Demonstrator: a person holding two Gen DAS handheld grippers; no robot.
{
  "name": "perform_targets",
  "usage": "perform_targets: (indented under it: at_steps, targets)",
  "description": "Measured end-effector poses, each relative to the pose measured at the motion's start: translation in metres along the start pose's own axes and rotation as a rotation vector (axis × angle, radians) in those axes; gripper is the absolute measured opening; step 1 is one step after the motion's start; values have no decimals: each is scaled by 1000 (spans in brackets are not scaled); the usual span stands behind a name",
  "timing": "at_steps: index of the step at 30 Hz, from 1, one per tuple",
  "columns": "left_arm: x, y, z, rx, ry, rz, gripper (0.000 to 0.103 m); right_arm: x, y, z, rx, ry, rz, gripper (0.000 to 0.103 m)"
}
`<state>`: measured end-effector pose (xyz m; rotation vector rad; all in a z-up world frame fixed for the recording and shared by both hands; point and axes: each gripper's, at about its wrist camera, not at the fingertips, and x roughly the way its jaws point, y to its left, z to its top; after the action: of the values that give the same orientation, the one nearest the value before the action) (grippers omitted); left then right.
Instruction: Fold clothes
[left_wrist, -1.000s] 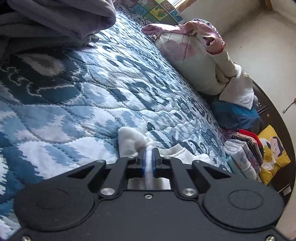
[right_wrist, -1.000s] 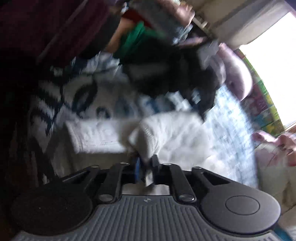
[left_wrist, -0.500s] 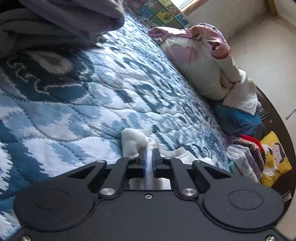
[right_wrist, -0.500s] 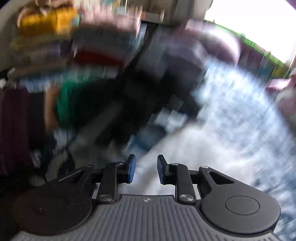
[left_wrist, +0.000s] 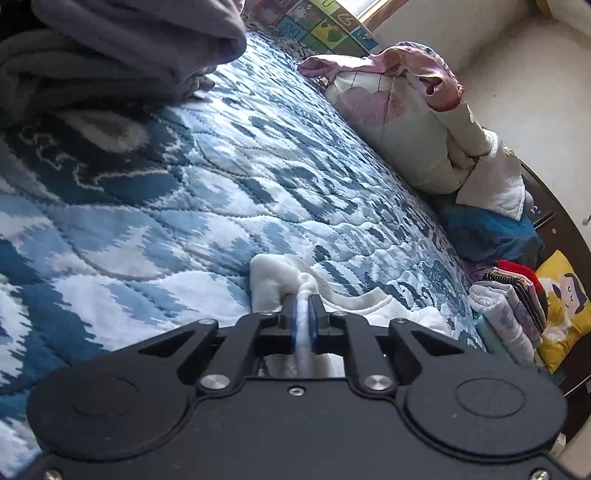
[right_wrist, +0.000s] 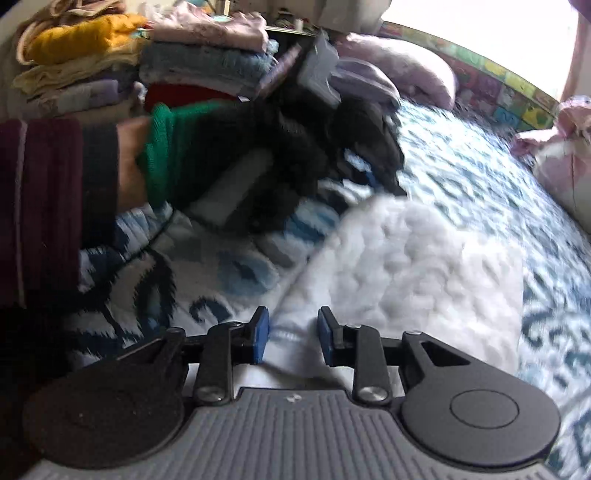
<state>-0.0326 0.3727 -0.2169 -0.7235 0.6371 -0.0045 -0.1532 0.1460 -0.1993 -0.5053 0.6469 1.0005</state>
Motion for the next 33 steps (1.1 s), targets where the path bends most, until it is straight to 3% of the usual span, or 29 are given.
perform_targets:
  at_steps: [4, 6, 9, 14, 18, 22, 25, 31, 33]
  targets:
    - [-45, -14, 4, 77, -113, 52, 11, 2, -10, 1, 104, -8, 33, 32]
    - [-60, -21, 4, 124, -145, 23, 11, 3, -12, 0, 123, -14, 37, 32]
    - [-54, -34, -3, 245, -113, 14, 11, 4, -16, -2, 160, -22, 50, 32]
    - [-13, -35, -10, 309, -50, 121, 11, 4, -20, -5, 182, -35, 58, 33]
    - [7, -30, -6, 303, -30, 103, 11, 3, -19, -8, 172, -50, 48, 33]
    - [11, -20, 1, 215, -15, 41, 10, 5, -20, -11, 171, -65, 51, 33]
    - [25, -26, -6, 302, 22, 99, 9, 5, -17, -13, 169, -74, 46, 33]
    - [22, -37, -9, 343, 6, 128, 10, 7, -17, -11, 169, -74, 49, 34]
    - [13, -41, -8, 338, -8, 123, 17, 7, -18, -12, 174, -73, 51, 34]
